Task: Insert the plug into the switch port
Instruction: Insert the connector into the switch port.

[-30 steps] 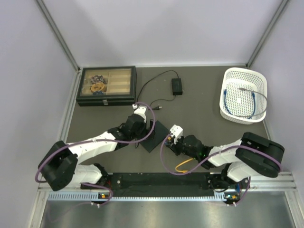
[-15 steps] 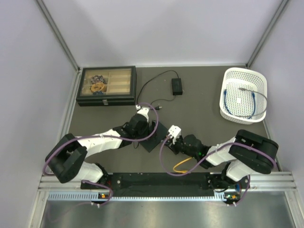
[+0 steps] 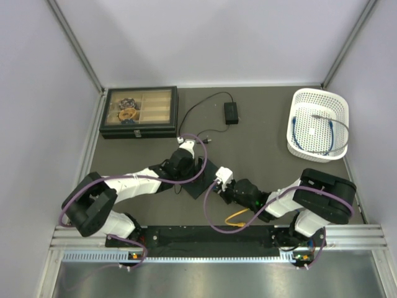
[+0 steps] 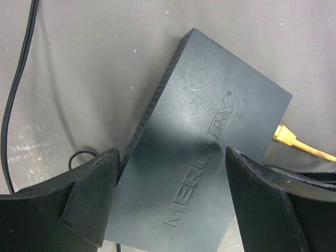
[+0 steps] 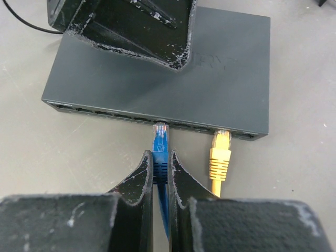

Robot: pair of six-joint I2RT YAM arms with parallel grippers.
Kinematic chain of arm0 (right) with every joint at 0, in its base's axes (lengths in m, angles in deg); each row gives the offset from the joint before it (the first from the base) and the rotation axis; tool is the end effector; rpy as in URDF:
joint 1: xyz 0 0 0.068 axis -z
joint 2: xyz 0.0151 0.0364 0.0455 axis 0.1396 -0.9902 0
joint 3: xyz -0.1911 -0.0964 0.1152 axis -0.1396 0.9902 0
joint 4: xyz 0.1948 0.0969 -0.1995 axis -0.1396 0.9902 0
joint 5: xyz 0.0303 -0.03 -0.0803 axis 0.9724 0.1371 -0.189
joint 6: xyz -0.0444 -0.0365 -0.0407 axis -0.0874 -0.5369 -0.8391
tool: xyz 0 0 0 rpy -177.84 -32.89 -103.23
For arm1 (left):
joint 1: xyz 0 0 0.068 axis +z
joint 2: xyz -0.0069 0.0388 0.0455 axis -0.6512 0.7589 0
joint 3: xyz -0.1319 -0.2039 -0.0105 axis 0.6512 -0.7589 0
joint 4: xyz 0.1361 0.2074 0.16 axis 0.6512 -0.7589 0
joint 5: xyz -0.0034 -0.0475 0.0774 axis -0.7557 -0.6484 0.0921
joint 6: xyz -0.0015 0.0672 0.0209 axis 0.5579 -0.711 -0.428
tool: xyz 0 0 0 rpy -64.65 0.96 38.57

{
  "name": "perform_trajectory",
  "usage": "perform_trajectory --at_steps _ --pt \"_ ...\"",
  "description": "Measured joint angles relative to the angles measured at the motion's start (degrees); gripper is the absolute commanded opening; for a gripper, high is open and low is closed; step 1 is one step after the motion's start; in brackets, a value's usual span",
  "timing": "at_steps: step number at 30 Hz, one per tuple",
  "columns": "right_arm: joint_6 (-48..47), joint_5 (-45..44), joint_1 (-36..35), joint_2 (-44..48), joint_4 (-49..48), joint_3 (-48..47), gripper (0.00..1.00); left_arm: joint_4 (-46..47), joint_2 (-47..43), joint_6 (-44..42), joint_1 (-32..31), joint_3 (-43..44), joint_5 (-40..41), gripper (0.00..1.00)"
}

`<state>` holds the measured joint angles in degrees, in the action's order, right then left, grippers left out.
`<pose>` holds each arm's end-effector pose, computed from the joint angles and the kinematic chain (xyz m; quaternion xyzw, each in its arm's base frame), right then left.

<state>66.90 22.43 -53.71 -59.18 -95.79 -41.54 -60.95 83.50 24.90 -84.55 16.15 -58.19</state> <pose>0.1367 0.2355 0.0433 -0.3855 0.7365 0.2306 0.5058 0.2333 -0.2158 0.0949 0.0920 0.9133 -0.1950 0.3455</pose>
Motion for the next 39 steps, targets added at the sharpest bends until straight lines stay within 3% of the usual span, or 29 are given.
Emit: perform_trajectory --at_steps 27,39 --pt "0.00 -3.13 -0.52 1.42 1.09 -0.04 0.00 1.29 1.01 3.72 0.17 -0.02 -1.03 0.82" --pt "0.52 -6.08 -1.22 -0.92 -1.86 -0.04 0.00 2.99 0.92 6.91 -0.24 -0.96 0.83 0.73"
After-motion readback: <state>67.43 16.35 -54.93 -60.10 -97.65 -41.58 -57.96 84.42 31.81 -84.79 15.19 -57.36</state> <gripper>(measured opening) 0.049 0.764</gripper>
